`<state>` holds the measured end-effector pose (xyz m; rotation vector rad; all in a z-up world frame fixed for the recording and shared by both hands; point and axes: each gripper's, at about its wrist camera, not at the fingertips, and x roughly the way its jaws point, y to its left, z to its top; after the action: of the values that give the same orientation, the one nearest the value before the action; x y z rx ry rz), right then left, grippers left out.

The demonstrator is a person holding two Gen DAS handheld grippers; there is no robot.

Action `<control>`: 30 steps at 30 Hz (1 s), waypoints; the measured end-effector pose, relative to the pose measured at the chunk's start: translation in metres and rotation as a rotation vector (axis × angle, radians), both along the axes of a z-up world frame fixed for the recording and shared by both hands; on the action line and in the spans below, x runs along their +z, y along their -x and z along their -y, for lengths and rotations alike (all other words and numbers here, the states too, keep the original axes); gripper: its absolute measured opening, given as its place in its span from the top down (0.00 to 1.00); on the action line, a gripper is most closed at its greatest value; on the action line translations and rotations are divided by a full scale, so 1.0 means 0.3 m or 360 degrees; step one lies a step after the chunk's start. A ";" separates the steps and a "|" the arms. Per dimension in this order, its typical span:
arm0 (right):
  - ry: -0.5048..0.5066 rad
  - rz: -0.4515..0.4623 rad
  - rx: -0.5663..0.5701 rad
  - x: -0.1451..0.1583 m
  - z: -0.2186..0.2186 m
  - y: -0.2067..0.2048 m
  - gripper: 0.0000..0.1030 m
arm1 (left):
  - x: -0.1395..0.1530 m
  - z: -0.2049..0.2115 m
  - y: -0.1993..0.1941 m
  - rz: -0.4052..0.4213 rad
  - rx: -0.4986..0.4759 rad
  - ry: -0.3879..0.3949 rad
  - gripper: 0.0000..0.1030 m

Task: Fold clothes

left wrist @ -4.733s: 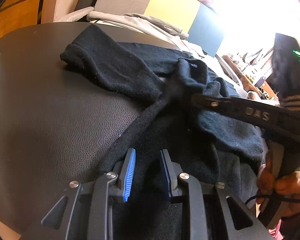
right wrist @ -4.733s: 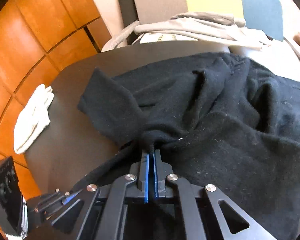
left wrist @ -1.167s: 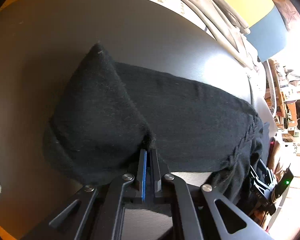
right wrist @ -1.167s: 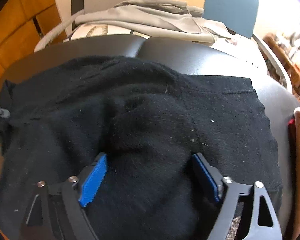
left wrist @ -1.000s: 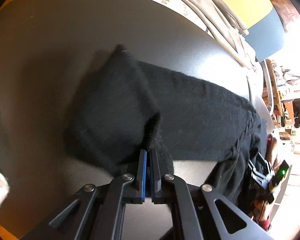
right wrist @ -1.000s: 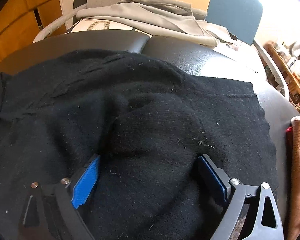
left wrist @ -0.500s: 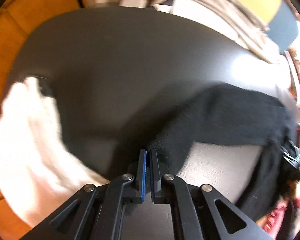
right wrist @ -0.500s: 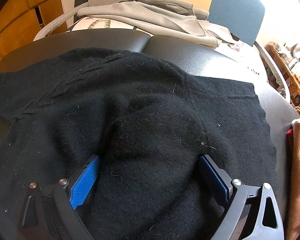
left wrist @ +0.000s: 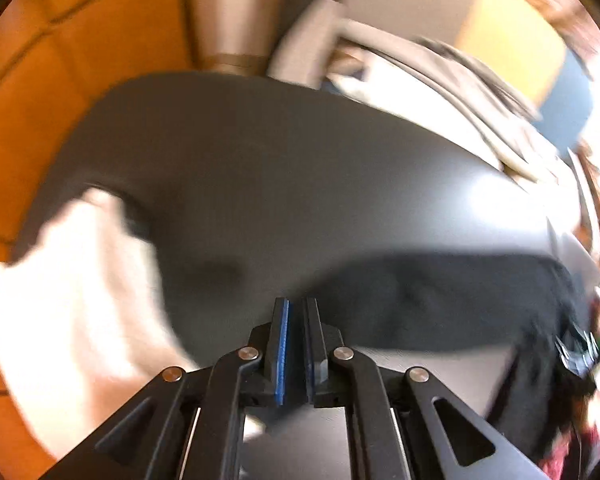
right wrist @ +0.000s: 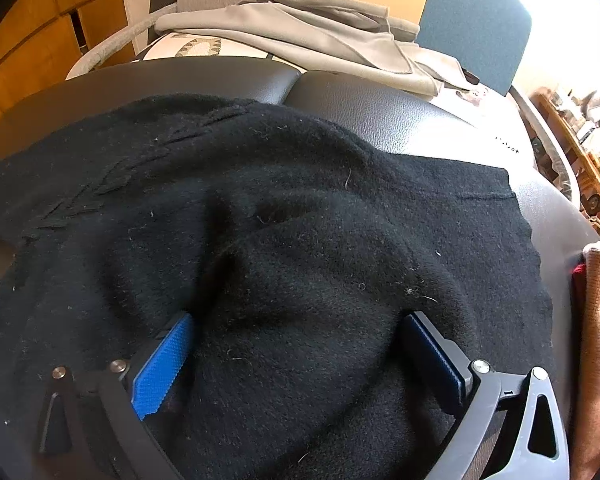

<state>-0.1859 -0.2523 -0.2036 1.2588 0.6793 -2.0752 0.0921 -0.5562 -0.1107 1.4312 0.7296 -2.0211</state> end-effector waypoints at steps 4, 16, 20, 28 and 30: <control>0.0007 -0.0005 0.0020 0.005 0.002 -0.003 0.00 | -0.143 0.039 0.003 0.0150 0.0041 -0.0016 0.94; 0.0048 -0.0071 0.0142 0.019 0.047 0.021 0.00 | -0.215 -0.124 0.010 0.0240 0.0180 -0.0053 0.91; 0.0052 -0.0077 0.0193 0.039 0.040 0.017 0.00 | -0.163 -0.157 -0.005 0.0243 0.0281 0.0027 0.91; 0.0538 -0.0085 -0.0006 0.360 -0.284 -0.069 0.10 | 0.041 -0.418 -0.134 -0.0063 0.0040 0.0121 0.89; 0.0589 -0.0084 -0.0060 0.417 -0.401 -0.115 0.10 | 0.017 -0.423 -0.163 -0.0128 -0.0096 0.0059 0.89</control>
<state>-0.1515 -0.1320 -0.0786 1.0156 0.2750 -2.1477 0.1411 -0.4293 -0.1057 1.3728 0.6865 -2.1379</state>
